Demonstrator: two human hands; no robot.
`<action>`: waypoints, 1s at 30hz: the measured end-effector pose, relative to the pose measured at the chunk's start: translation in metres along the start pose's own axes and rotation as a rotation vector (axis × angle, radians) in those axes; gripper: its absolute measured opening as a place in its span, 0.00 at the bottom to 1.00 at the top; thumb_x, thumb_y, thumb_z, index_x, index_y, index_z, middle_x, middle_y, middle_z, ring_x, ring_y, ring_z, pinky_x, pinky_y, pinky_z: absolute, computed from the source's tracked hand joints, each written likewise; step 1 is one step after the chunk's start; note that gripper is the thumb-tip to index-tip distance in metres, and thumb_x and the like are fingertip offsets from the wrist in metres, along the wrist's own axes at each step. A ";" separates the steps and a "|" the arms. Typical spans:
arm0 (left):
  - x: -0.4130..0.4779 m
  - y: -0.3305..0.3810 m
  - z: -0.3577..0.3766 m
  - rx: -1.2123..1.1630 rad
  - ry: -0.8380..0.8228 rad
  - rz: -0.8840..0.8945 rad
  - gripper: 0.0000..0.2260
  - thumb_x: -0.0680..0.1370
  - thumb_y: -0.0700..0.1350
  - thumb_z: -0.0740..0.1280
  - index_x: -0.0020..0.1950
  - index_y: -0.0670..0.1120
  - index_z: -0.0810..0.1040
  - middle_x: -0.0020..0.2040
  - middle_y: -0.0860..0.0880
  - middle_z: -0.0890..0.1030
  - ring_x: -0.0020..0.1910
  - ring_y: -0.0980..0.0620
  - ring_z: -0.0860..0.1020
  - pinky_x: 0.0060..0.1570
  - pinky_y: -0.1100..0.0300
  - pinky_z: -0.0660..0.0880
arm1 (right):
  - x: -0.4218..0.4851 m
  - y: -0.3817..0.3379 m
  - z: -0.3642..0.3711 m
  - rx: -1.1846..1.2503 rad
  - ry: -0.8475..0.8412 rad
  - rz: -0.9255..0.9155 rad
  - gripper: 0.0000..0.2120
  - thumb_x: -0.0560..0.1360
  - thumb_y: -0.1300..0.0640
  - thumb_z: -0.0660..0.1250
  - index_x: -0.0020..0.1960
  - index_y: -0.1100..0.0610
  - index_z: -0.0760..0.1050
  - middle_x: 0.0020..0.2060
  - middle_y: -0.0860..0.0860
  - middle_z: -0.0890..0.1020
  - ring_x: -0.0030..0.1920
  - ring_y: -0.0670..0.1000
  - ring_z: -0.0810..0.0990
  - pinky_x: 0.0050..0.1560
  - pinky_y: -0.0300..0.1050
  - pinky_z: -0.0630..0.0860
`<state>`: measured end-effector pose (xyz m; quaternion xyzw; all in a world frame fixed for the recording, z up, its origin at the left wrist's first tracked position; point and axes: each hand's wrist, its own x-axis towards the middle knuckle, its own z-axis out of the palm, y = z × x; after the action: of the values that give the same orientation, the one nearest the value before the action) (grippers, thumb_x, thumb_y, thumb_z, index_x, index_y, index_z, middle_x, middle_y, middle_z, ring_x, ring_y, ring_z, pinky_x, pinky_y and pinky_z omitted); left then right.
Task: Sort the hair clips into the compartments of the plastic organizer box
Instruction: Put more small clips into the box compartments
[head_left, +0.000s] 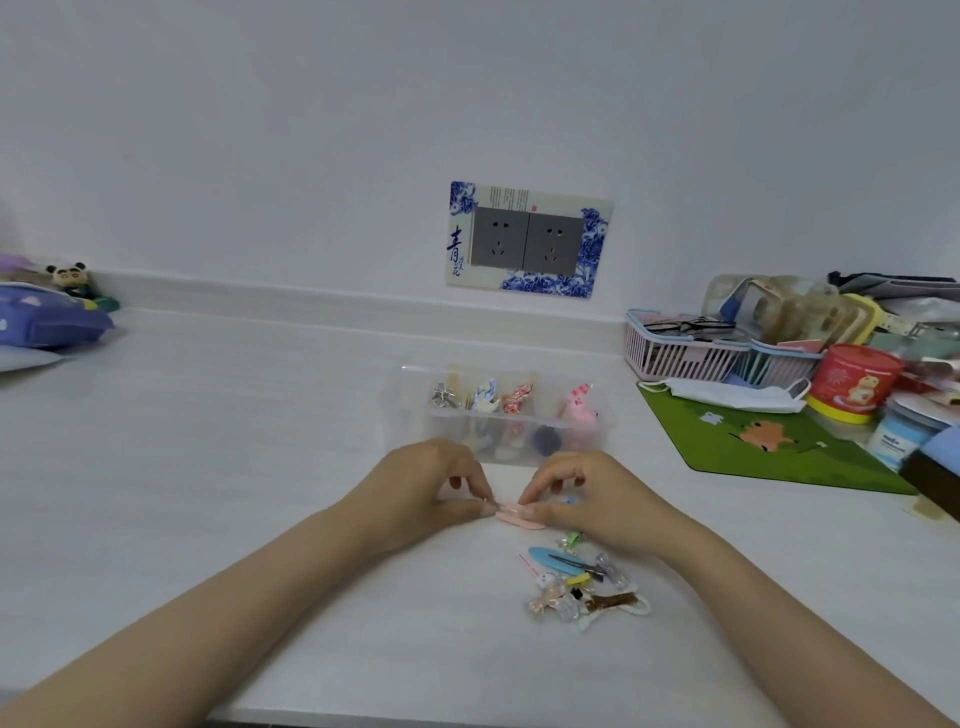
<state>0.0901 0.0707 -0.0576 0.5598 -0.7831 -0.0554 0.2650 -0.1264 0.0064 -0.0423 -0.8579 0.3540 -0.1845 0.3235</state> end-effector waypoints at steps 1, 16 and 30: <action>-0.001 -0.001 -0.003 -0.014 0.040 0.008 0.06 0.72 0.56 0.69 0.45 0.56 0.81 0.39 0.65 0.75 0.40 0.67 0.72 0.39 0.70 0.67 | 0.001 -0.001 0.001 0.023 0.022 0.000 0.02 0.68 0.50 0.74 0.41 0.46 0.83 0.41 0.43 0.83 0.44 0.40 0.77 0.47 0.36 0.70; -0.005 -0.036 -0.033 -0.069 0.433 -0.146 0.24 0.70 0.65 0.61 0.62 0.55 0.73 0.59 0.58 0.76 0.59 0.59 0.71 0.58 0.63 0.66 | 0.092 -0.052 -0.028 0.415 0.414 -0.052 0.04 0.69 0.60 0.74 0.39 0.55 0.78 0.34 0.50 0.83 0.29 0.40 0.79 0.32 0.30 0.74; 0.002 -0.044 -0.024 0.010 0.302 -0.105 0.28 0.72 0.65 0.58 0.69 0.54 0.69 0.64 0.56 0.74 0.64 0.60 0.66 0.66 0.62 0.61 | 0.131 -0.042 -0.012 -0.006 0.208 -0.140 0.13 0.76 0.47 0.63 0.43 0.52 0.83 0.44 0.43 0.82 0.47 0.45 0.78 0.45 0.39 0.69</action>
<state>0.1388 0.0574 -0.0532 0.6033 -0.7042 0.0197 0.3737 -0.0230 -0.0717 0.0063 -0.8577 0.3253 -0.2935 0.2690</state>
